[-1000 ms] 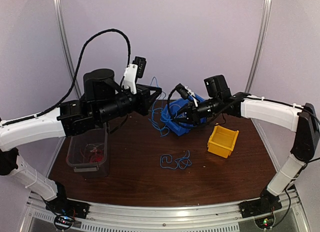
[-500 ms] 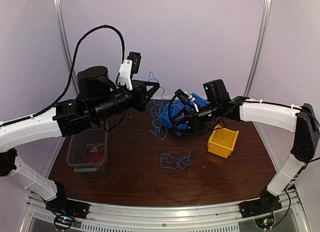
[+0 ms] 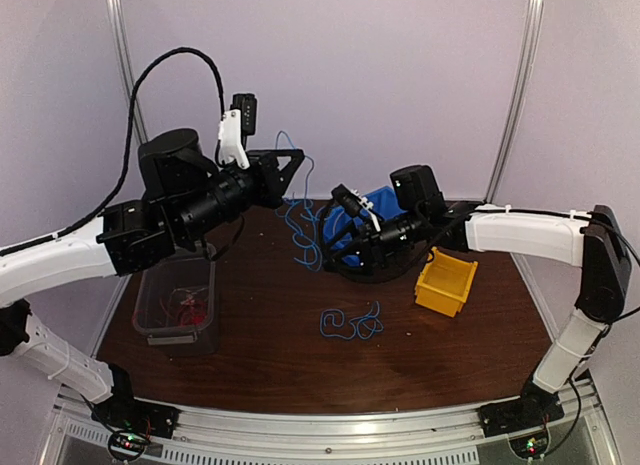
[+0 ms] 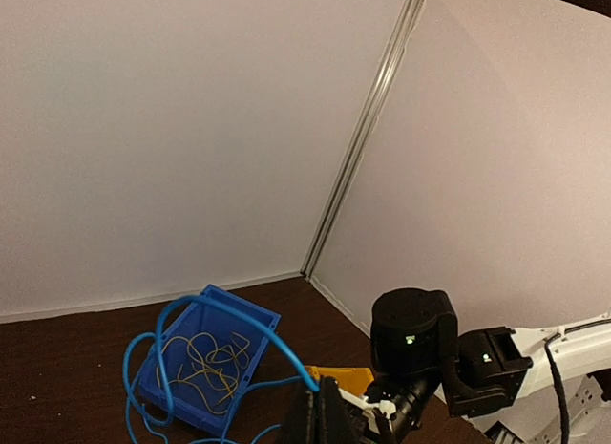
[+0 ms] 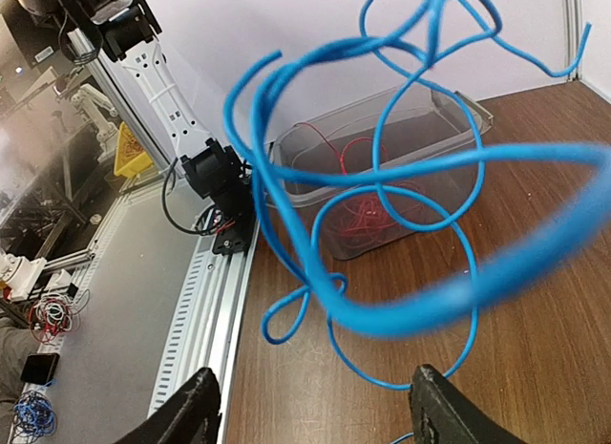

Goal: Untangle the cables

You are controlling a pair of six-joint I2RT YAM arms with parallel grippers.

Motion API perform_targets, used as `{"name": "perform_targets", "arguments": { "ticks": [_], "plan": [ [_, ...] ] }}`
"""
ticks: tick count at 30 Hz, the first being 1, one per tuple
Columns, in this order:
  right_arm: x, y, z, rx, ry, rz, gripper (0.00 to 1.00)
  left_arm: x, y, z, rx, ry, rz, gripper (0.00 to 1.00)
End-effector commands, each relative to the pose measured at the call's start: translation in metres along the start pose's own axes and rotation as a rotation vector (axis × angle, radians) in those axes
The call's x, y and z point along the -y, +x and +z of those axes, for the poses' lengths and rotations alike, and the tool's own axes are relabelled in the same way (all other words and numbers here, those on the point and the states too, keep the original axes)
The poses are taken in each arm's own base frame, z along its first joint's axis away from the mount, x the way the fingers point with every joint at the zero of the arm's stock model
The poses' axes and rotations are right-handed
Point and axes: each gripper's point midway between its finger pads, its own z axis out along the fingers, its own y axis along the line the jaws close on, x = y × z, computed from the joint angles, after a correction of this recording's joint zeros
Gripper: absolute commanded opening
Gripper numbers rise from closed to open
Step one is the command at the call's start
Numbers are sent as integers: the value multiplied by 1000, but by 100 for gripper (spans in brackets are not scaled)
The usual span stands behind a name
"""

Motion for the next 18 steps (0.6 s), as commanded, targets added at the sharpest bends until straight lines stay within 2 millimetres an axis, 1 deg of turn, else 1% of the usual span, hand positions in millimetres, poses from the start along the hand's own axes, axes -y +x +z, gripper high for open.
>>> {"name": "perform_targets", "arguments": {
  "ticks": [1,4,8,9,10,11,12,14,16,17,18],
  "plan": [
    [4,-19,4,49,85,3,67,-1,-4,10,48,-18,-70,0],
    [13,-23,6,56,121,35,64,1,-6,11,57,-7,-80,0],
    [16,-32,8,84,148,39,59,0,-8,11,63,-13,-88,0],
    [19,-33,8,82,167,44,56,0,-8,11,64,-12,-91,0],
    [23,-33,8,80,186,50,51,1,-9,11,66,-8,-94,0],
    [27,-32,8,80,208,58,42,1,-10,10,69,-7,-96,0],
    [31,-31,7,78,230,63,40,1,-11,9,71,-6,-97,0],
    [39,-30,6,79,272,66,39,1,-12,8,77,-6,-97,0],
    [47,-26,3,67,322,87,37,2,-14,8,81,-2,-103,0],
    [49,-25,3,67,331,89,39,3,-14,7,81,3,-106,0],
    [50,-25,4,66,333,91,45,4,-15,7,83,9,-111,0]
  ]
}}
